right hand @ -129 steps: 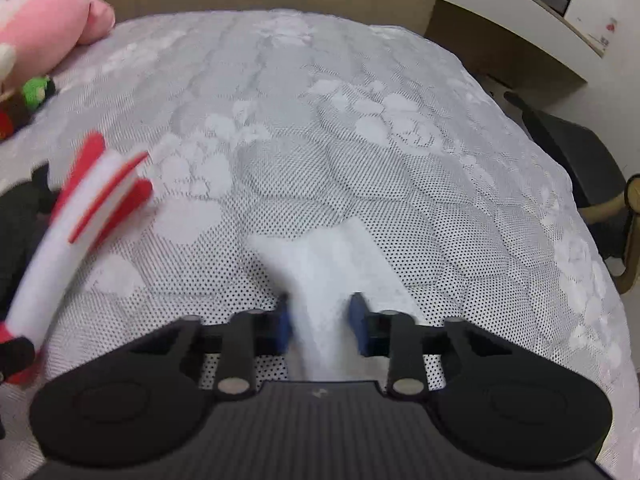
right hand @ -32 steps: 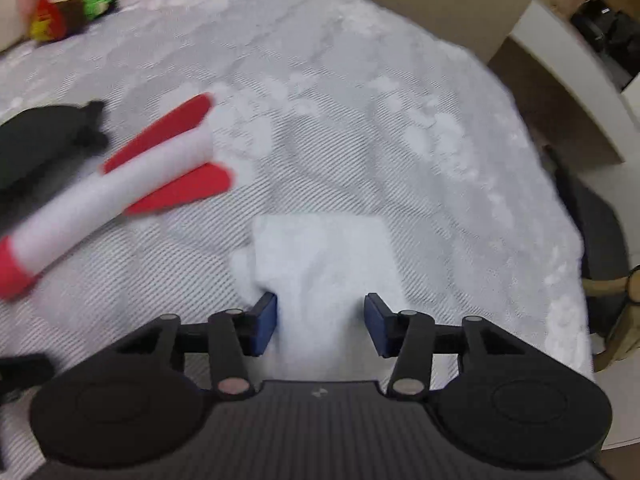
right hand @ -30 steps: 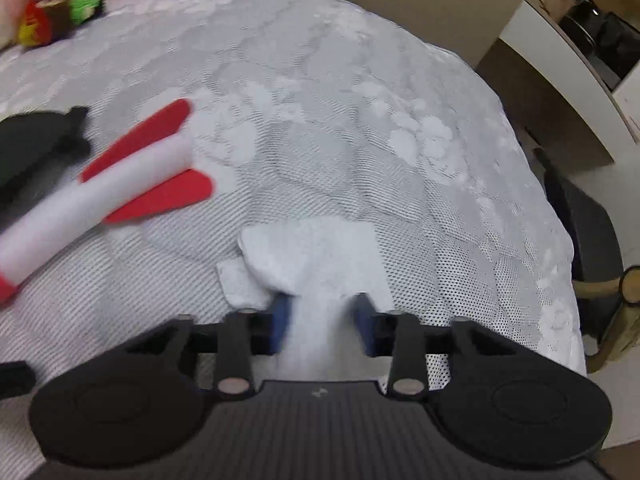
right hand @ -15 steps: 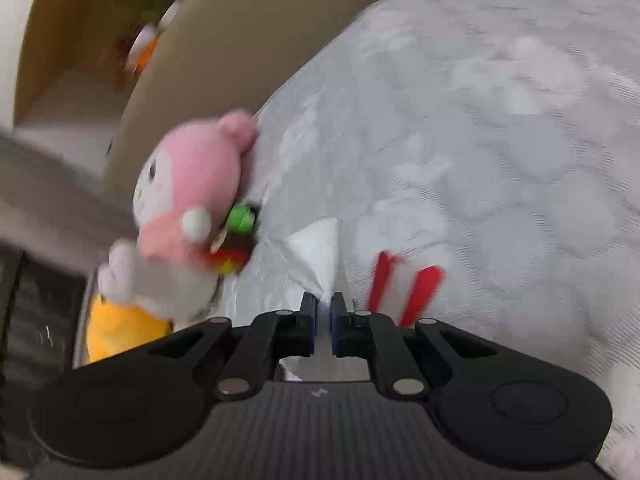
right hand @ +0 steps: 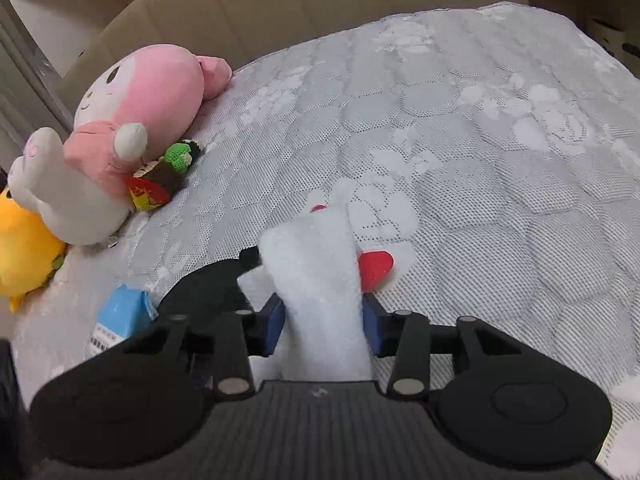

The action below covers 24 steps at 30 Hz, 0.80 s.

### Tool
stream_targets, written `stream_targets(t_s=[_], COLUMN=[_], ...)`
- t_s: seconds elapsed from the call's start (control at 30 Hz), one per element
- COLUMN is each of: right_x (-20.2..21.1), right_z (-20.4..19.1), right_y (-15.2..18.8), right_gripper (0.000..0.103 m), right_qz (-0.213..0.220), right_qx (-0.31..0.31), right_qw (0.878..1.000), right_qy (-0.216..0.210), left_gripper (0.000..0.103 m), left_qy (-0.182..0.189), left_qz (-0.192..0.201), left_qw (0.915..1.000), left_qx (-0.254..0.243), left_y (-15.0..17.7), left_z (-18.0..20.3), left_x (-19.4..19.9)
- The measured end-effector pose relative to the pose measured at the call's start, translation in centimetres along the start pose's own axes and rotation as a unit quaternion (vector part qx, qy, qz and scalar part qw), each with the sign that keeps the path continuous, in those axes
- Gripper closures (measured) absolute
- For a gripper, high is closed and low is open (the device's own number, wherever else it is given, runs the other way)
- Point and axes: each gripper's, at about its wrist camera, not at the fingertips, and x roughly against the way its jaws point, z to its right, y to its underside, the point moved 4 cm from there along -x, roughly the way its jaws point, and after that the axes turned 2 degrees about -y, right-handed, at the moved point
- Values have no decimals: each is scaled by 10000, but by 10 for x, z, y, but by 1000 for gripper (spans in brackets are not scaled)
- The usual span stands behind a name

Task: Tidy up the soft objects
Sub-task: 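Wipe the foam rocket's fins with the tissue in the right gripper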

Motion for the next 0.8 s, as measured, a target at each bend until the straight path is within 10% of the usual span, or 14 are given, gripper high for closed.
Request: stream_targets(t_s=[0.17, 0.43, 0.63, 0.8], right_x=[0, 5, 11, -1], right_z=[3, 32, 9, -3], right_y=[-3, 4, 19, 32], right_gripper=[89, 91, 91, 91], right_qz=[43, -215, -838, -1075], right_qx=[-278, -810, -1418, -966], right_qw=[9996, 9955, 9781, 9868], right_qy=[-97, 431, -1275, -724], left_gripper=[6, 5, 5, 3], left_qy=[-21, -13, 157, 285], left_qz=[20, 2, -47, -49], left_qw=[9999, 9999, 9999, 9996], left_qx=[-135, -162, -39, 17], left_y=[1, -2, -2, 0], left_z=[3, 4, 0, -3], left_x=[0, -4, -4, -5])
